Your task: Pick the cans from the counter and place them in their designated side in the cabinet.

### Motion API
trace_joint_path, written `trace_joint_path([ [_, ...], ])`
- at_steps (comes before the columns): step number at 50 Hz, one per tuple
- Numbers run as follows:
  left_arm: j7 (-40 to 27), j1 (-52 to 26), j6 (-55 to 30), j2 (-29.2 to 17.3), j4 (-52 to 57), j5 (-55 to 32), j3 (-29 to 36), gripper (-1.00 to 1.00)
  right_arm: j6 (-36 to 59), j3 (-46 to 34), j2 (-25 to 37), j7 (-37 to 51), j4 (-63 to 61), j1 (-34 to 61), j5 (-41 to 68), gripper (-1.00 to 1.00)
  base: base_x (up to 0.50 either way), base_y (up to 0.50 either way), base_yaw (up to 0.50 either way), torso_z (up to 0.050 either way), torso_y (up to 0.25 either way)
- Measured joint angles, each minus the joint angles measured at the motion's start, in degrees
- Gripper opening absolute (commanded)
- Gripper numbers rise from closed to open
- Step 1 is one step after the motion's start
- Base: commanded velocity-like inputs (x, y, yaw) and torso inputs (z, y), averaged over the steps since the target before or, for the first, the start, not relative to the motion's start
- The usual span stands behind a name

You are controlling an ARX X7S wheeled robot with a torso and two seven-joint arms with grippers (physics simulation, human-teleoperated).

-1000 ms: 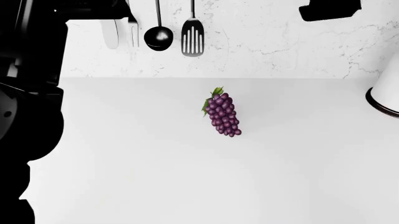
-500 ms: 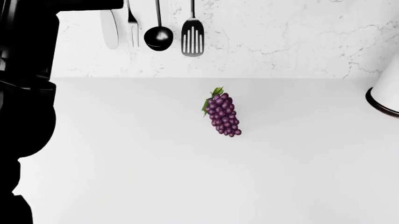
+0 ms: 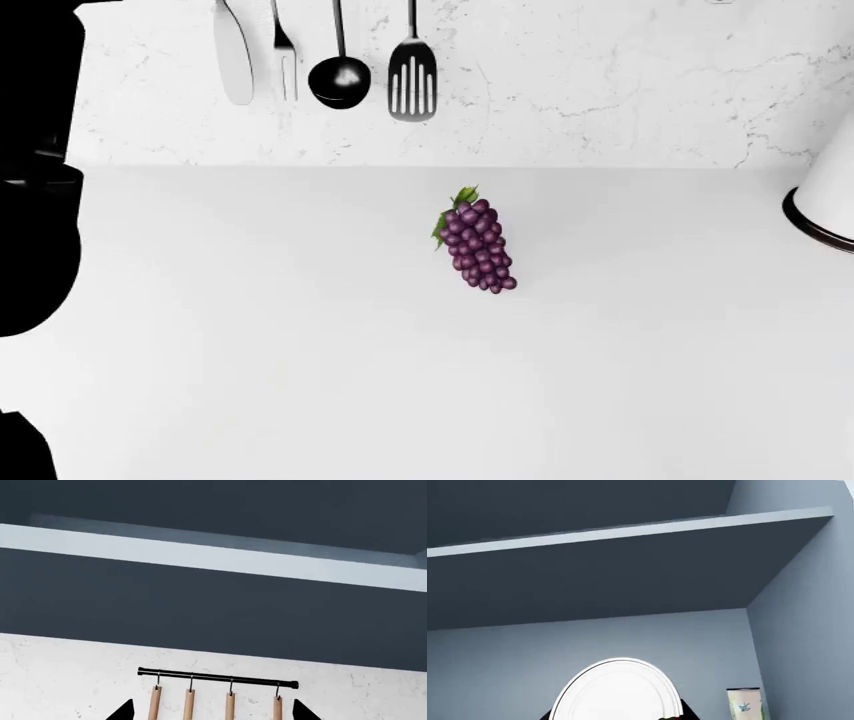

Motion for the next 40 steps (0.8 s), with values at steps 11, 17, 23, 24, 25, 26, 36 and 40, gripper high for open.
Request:
trace_joint_path([
  [11,-0.22,0.04,-0.04,-0.45,0.1,-0.61,-0.49,1.0,-2.05,-1.11,-1.04,-2.64,4.92,-6.06,-3.16,-1.0,0.0,0.0,0.0,0.0,0.0],
  [17,-0.27,-0.02,-0.02,-0.63,0.06,-0.77,-0.59,1.0,-4.05,-0.2,-1.6,-4.82,7.16,-8.25,-5.3,-1.0,0.0,0.0,0.0,0.0,0.0],
  [23,-0.28,-0.04,0.04,-0.79,0.02,-0.89,-0.64,1.0,-6.03,1.04,-2.03,-6.72,8.84,-9.88,-6.92,-1.0,0.0,0.0,0.0,0.0,0.0],
  [24,-0.28,-0.04,0.05,-0.82,0.02,-0.9,-0.64,1.0,-6.35,1.24,-2.08,-7.0,9.06,-10.15,-7.13,-1.0,0.0,0.0,0.0,0.0,0.0],
  [25,-0.28,-0.03,0.07,-0.84,0.0,-0.9,-0.64,1.0,-6.67,1.44,-2.12,-7.27,9.27,-10.42,-7.32,-1.0,0.0,0.0,0.0,0.0,0.0],
  [26,-0.27,-0.02,0.09,-0.86,-0.01,-0.91,-0.64,1.0,-6.99,1.64,-2.15,-7.52,9.45,-10.7,-7.46,-1.0,0.0,0.0,0.0,0.0,0.0],
  [36,-0.34,0.22,0.27,-1.07,-0.02,-1.0,-0.69,1.0,-10.98,4.14,-2.74,-9.78,11.76,-13.44,-7.19,-1.0,0.0,0.0,0.0,-0.002,0.0],
  [40,-0.41,0.39,0.34,-1.17,0.0,-1.08,-0.78,1.0,-15.62,4.06,-3.23,-10.49,13.36,-14.51,-5.74,-1.0,0.0,0.0,0.0,-0.005,0.0],
])
